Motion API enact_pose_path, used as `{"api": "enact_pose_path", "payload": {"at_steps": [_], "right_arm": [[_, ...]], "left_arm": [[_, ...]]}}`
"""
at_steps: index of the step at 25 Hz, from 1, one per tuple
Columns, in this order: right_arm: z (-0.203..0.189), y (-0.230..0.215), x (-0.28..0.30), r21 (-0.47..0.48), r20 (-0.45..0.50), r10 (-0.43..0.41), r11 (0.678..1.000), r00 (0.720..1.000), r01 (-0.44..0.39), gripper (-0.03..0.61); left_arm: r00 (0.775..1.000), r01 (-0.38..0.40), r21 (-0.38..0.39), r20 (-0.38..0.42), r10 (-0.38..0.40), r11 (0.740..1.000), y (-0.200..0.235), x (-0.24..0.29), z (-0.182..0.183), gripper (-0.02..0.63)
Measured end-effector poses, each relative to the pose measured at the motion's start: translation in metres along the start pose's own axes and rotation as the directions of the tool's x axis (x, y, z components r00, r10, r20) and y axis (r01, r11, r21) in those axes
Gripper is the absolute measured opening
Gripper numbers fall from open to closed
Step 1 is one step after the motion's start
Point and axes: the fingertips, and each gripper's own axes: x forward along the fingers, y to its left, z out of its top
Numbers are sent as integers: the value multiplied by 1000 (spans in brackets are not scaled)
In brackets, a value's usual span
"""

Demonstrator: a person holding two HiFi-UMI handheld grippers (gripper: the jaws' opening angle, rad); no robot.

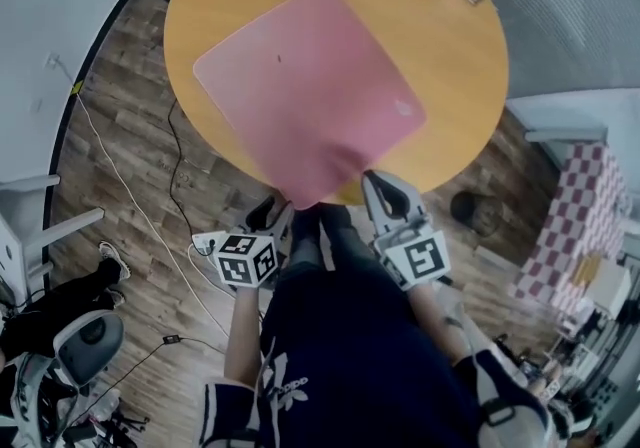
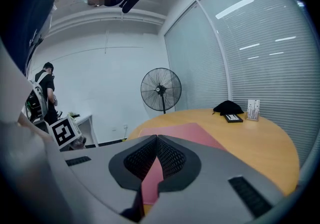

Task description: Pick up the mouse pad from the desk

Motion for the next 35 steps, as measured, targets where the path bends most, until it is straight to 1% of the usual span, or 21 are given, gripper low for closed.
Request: {"api": "enact_pose_path", "payload": {"at_steps": [4, 6, 9, 14, 16, 21, 22, 25, 28, 31, 35], "right_arm": [[-16, 6, 4, 14, -33, -3, 1000, 999, 4, 4], [-21, 8, 3, 20, -48, -8, 1000, 999, 9, 5], [-25, 7, 1, 35, -58, -24, 999, 998, 26, 5], [-28, 4, 4, 38, -74, -38, 998, 997, 41, 4], [-28, 2, 4, 41, -70, -42, 998, 997, 45, 5], [-29, -3, 3, 39, -72, -50, 998, 996, 53, 5], [-30, -4, 3, 42, -76, -52, 998, 996, 56, 4], [-31, -7, 3, 46, -78, -56, 997, 995, 60, 5], [-30, -11, 3, 40, -80, -57, 997, 995, 60, 5], [-27, -15, 2, 30, -70, -57, 998, 996, 59, 5], [-19, -18, 2, 32, -53, -66, 997, 996, 67, 5]], "left_arm": [[995, 42, -25, -92, -44, 999, 12, 20, -24, 157], [989, 74, -49, -125, -79, 996, 11, 27, -32, 160], [978, 121, -79, -162, -132, 989, 8, 36, -39, 160], [954, 182, -83, -225, -196, 980, 2, 51, -49, 160], [950, 196, -93, -228, -213, 976, -2, 56, -50, 160], [946, 201, -148, -226, -231, 968, -3, 57, -48, 155], [946, 204, -162, -223, -237, 965, -3, 56, -47, 149], [946, 201, -184, -221, -239, 962, -3, 53, -46, 101], [947, 194, -177, -222, -231, 965, -4, 51, -44, 73], [951, 206, -159, -200, -236, 965, -10, 47, -38, 39], [960, 214, -104, -164, -229, 971, -16, 40, -26, 27]]}}
